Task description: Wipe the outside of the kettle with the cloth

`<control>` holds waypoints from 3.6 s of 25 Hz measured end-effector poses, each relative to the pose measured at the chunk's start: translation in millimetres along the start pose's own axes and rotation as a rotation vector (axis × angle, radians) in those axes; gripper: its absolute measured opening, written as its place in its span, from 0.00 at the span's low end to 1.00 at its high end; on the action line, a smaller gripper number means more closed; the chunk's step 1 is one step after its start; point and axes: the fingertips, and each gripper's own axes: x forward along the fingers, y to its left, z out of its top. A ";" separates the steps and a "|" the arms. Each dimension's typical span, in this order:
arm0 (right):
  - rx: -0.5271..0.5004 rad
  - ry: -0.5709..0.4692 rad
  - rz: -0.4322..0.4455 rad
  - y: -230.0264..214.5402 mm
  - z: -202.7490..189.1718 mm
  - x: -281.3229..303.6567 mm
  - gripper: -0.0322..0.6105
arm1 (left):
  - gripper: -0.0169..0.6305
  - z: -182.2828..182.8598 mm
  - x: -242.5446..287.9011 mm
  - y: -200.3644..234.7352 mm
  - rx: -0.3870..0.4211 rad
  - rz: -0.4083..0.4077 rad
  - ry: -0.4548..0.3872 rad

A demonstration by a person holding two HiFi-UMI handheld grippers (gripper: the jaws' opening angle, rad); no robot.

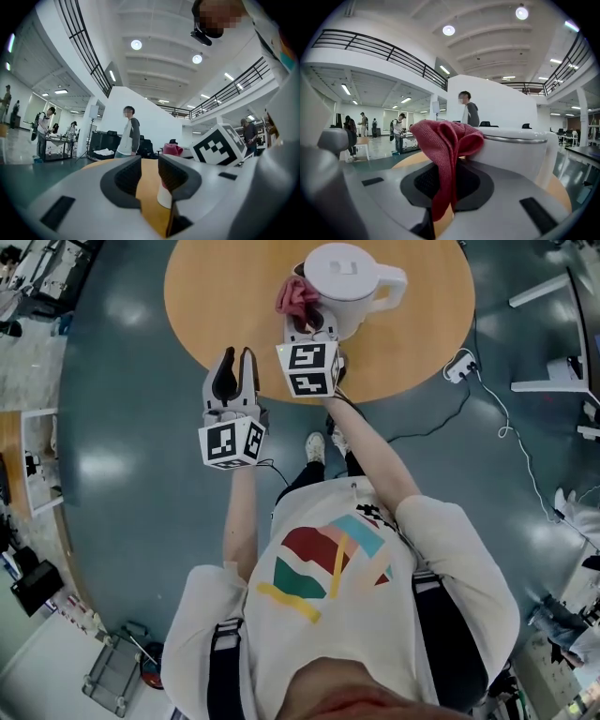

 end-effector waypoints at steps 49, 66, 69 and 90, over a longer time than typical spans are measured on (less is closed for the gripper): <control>0.059 -0.016 -0.176 -173.6 -39.0 -45.9 0.12 | 0.26 -46.9 50.9 -57.6 -0.010 -0.080 0.105; 0.138 0.003 -0.119 -47.3 -105.9 -57.5 0.12 | 0.26 -95.0 10.7 -15.2 -0.025 -0.129 0.193; 0.103 0.006 -0.102 -21.4 -115.6 -27.4 0.12 | 0.26 -126.6 2.3 -0.9 -0.027 -0.145 0.249; 0.007 0.030 -0.200 -11.2 -121.5 23.0 0.12 | 0.26 -150.4 3.8 19.5 -0.026 -0.148 0.285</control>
